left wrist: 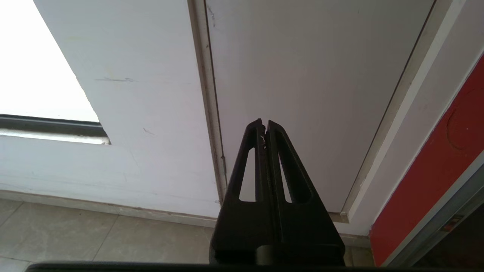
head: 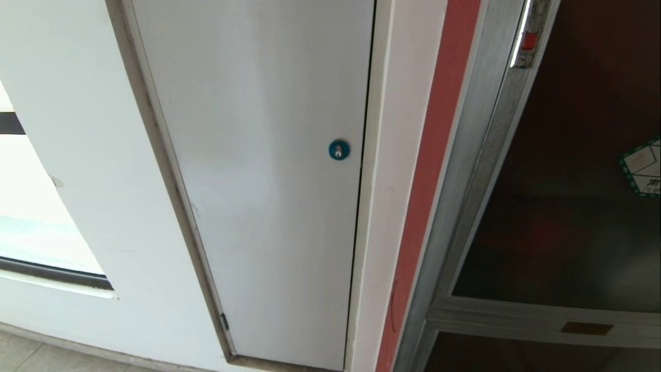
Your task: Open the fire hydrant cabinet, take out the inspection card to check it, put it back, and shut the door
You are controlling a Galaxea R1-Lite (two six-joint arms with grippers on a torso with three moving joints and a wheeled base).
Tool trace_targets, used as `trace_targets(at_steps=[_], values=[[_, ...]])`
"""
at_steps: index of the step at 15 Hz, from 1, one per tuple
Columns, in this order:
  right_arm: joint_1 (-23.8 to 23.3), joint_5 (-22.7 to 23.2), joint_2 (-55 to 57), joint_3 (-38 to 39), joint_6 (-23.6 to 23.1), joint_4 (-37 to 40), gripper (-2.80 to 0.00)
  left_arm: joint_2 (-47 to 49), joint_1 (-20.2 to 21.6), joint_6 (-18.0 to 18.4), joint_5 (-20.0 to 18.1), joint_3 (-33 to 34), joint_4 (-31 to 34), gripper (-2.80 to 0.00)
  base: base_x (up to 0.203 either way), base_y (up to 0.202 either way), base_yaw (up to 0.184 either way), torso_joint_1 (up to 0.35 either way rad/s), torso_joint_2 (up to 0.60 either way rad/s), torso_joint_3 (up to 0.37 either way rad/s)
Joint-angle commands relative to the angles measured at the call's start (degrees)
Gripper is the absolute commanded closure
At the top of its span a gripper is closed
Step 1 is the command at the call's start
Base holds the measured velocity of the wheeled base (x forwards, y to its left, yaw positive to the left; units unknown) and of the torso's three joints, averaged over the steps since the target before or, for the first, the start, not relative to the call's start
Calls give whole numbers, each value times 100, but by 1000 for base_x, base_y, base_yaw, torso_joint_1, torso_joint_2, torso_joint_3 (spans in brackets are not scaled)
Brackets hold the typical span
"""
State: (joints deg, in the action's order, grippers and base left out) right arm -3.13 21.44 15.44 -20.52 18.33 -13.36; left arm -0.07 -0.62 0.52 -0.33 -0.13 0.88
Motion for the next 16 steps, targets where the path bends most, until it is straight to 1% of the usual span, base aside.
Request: trace_targets(at_steps=[1, 2, 4, 5, 6, 8, 10, 13, 16], values=[[17, 46, -39, 598, -92, -81, 0, 7, 1, 0, -2, 5, 0, 0, 0, 0, 0, 0, 0, 0], [20, 45, -40, 918, -186, -275, 0, 7, 1, 0, -2, -1, 0, 0, 0, 0, 0, 0, 0, 0], [22, 23, -41, 1585, -269, -1045, 0, 7, 1, 0, -2, -4, 0, 0, 0, 0, 0, 0, 0, 0], [23, 19, -41, 1808, -322, -1338, 0, 7, 1, 0, -2, 4, 0, 0, 0, 0, 0, 0, 0, 0], [23, 18, -41, 1869, -391, -1380, 0, 7, 1, 0, -2, -4, 0, 0, 0, 0, 0, 0, 0, 0], [23, 18, -41, 1956, -379, -1355, 0, 7, 1, 0, -2, 0, 0, 0, 0, 0, 0, 0, 0, 0], [50, 45, -92, 1919, -409, -1075, 0, 7, 1, 0, -2, -4, 0, 0, 0, 0, 0, 0, 0, 0], [353, 114, -286, 1827, -460, -584, 0, 7, 1, 0, -2, -4, 0, 0, 0, 0, 0, 0, 0, 0], [394, 115, -836, 1879, -463, -295, 0, 7, 1, 0, -2, 4, 0, 0, 0, 0, 0, 0, 0, 0]])
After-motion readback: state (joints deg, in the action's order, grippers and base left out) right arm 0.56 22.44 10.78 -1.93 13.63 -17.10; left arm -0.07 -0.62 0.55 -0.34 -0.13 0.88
